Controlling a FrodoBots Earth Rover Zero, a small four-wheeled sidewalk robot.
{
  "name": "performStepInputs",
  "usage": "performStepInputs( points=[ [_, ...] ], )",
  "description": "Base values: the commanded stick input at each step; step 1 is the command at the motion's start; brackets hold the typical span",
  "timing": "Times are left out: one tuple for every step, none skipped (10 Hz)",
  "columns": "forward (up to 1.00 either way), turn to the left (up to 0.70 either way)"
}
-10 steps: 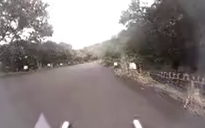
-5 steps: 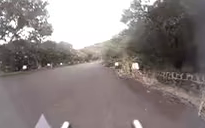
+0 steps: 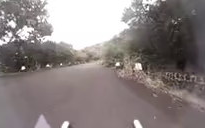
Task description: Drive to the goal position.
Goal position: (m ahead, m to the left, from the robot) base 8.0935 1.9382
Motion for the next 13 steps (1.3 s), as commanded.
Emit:
performStepInputs(
  points=[
    [0.50,-0.03],
    [0.50,-0.50],
    [0.50,-0.50],
    [0.50,-0.50],
    [0.50,-0.50],
    [0.50,-0.39],
    [0.50,0.00],
    [0.50,0.00],
    [0.50,0.00],
    [0.50,0.00],
    [0.50,0.00],
    [0.50,0.00],
    [0.50,0.00]
  ],
)
